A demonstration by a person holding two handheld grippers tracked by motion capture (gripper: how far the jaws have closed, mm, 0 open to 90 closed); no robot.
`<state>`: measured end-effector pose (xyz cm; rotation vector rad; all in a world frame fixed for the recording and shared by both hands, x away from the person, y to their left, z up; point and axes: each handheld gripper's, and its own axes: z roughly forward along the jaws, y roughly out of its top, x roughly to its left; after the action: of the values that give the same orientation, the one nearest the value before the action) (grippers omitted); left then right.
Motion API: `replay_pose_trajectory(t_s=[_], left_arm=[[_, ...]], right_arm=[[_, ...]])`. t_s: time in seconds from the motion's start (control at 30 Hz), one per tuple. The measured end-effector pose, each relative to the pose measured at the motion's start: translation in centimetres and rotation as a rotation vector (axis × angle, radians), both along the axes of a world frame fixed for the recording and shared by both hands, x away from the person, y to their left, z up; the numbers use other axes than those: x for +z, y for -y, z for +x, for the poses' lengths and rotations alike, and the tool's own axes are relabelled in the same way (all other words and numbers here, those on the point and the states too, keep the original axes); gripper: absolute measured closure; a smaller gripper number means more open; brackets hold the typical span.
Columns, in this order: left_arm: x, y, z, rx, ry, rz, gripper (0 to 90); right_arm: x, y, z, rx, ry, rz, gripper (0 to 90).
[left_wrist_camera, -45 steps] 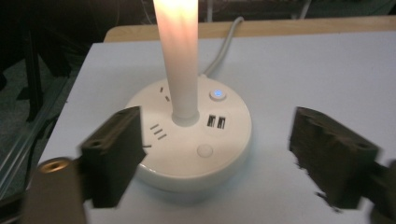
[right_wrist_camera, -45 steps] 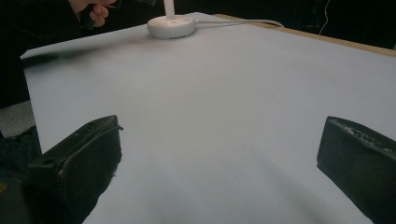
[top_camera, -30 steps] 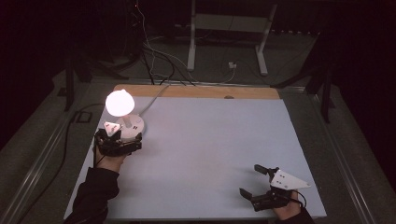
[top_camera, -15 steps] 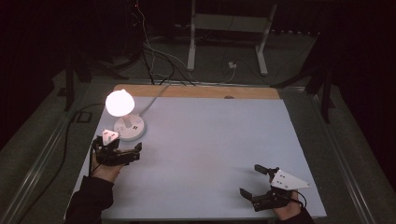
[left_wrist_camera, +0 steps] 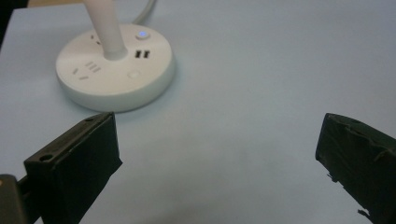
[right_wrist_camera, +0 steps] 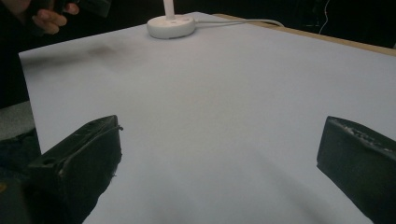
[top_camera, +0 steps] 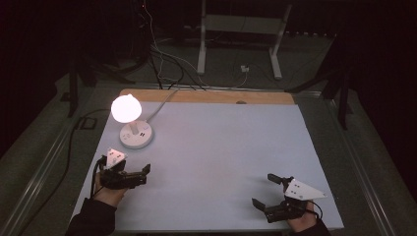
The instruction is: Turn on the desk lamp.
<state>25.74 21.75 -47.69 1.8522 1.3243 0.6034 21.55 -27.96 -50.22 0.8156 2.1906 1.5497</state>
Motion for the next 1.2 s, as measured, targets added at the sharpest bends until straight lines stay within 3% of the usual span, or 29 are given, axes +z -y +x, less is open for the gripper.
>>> replay_pose_trajectory(t_s=[0.3,0.7,0.8,0.87,0.97,1.03,1.2], left_arm=[[-1.0,-0.1,-2.0,-0.039,-0.029,0.006,0.3],[-2.6,-1.0,-3.4,-0.088,-0.062,0.020,0.3],[-3.0,-1.3,-3.4,-0.085,-0.030,0.045,0.3],[-3.2,-1.4,-3.3,-0.112,-0.022,0.022,0.3],[-3.5,-1.2,-3.1,-0.155,-0.019,0.024,0.3],[-3.4,-1.1,-3.2,-0.162,-0.016,0.031,0.4],[-3.4,-1.2,-3.2,-0.197,-0.020,-0.004,0.4]], right_arm=[[-0.1,-0.1,0.1,-0.002,-0.010,0.000,0.0],[-0.1,-0.1,0.0,-0.002,-0.009,0.003,0.0],[-0.1,-0.1,0.0,0.000,-0.008,0.005,0.0],[-0.1,0.0,0.0,-0.002,-0.011,0.003,0.0],[-0.1,-0.1,0.0,0.000,-0.009,0.000,0.0],[-0.1,-0.1,0.0,0.001,-0.011,0.001,0.0],[-0.1,-0.2,0.0,0.006,-0.011,-0.008,0.0]])
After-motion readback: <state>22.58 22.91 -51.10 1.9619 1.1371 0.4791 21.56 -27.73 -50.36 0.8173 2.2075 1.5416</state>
